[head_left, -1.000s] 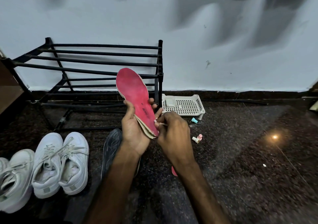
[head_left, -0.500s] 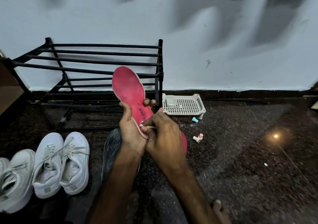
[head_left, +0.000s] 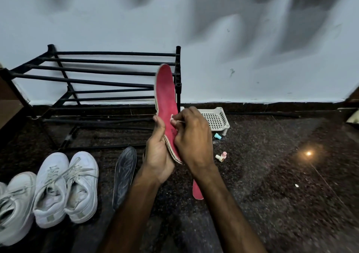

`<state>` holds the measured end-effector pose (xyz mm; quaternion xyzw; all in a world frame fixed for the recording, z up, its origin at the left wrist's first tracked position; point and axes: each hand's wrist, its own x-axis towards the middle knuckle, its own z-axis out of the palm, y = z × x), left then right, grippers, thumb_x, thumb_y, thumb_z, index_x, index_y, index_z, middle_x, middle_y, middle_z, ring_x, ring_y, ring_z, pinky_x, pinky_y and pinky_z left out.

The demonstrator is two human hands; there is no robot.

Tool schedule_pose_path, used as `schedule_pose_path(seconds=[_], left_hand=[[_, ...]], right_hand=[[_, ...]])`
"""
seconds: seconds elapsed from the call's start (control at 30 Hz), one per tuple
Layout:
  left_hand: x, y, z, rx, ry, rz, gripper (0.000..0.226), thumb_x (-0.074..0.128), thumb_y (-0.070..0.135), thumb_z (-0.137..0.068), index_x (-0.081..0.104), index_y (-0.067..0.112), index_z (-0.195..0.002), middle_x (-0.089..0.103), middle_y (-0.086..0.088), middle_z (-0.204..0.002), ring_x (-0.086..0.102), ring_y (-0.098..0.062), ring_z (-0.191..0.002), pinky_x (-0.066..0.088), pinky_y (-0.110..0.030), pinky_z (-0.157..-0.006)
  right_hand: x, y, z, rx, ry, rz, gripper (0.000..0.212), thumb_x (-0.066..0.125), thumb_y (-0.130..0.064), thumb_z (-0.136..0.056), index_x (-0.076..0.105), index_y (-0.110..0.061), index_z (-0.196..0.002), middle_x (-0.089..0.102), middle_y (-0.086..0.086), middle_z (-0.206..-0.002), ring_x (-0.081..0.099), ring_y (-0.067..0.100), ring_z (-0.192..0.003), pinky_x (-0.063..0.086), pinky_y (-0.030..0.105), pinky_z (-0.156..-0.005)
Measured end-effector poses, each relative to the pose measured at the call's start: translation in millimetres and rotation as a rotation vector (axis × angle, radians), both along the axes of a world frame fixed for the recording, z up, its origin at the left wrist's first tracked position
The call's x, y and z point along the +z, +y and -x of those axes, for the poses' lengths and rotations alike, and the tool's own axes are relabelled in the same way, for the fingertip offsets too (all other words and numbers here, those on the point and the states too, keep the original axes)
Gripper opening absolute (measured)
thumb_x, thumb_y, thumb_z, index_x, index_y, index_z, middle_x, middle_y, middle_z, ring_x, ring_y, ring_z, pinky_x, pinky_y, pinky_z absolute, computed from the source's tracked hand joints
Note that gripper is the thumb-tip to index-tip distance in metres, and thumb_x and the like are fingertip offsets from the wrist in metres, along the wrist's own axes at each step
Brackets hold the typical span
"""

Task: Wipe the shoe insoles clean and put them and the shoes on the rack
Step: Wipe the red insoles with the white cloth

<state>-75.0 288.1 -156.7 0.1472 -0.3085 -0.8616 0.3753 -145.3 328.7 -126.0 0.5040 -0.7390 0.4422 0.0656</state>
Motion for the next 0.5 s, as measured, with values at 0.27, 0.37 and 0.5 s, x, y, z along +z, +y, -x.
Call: schedule_pose_path(seconds=[0.27, 0.37, 0.5], left_hand=[[-3.4, 5.6, 6.1, -0.026, -0.020, -0.087, 0.068, 0.033, 0.055, -0.097, 0.048, 0.005, -0.141, 0.048, -0.020, -0.144, 0.043, -0.024, -0.135, 0.021, -0.043, -0.121], [1.8, 5.5, 4.4, -0.004, -0.021, -0.095, 0.066, 0.031, 0.053, -0.097, 0.055, 0.002, -0.130, 0.064, -0.013, -0.116, 0.061, -0.021, -0.112, 0.038, -0.040, -0.112], [4.1, -2.0, 5.2, -0.027, -0.015, -0.107, 0.069, 0.030, 0.058, -0.097, 0.059, 0.000, -0.120, 0.067, -0.009, -0.097, 0.068, -0.015, -0.080, 0.059, -0.026, -0.079]], right_hand=[[-9.5, 18.5, -8.2, 0.052, -0.049, -0.003, 0.004, 0.066, -0.010, -0.087, 0.064, -0.013, -0.087, 0.061, -0.002, -0.086, 0.057, 0.015, -0.080, 0.046, 0.029, -0.070], [-7.6, 10.6, 13.6, -0.030, -0.028, -0.040, 0.004, 0.067, -0.012, -0.088, 0.067, -0.011, -0.092, 0.062, -0.002, -0.091, 0.054, 0.010, -0.081, 0.046, 0.026, -0.073], [-9.4, 29.7, -2.4, -0.009, -0.058, -0.038, 0.003, 0.066, -0.009, -0.087, 0.066, -0.012, -0.089, 0.060, -0.004, -0.088, 0.054, 0.012, -0.077, 0.044, 0.026, -0.070]])
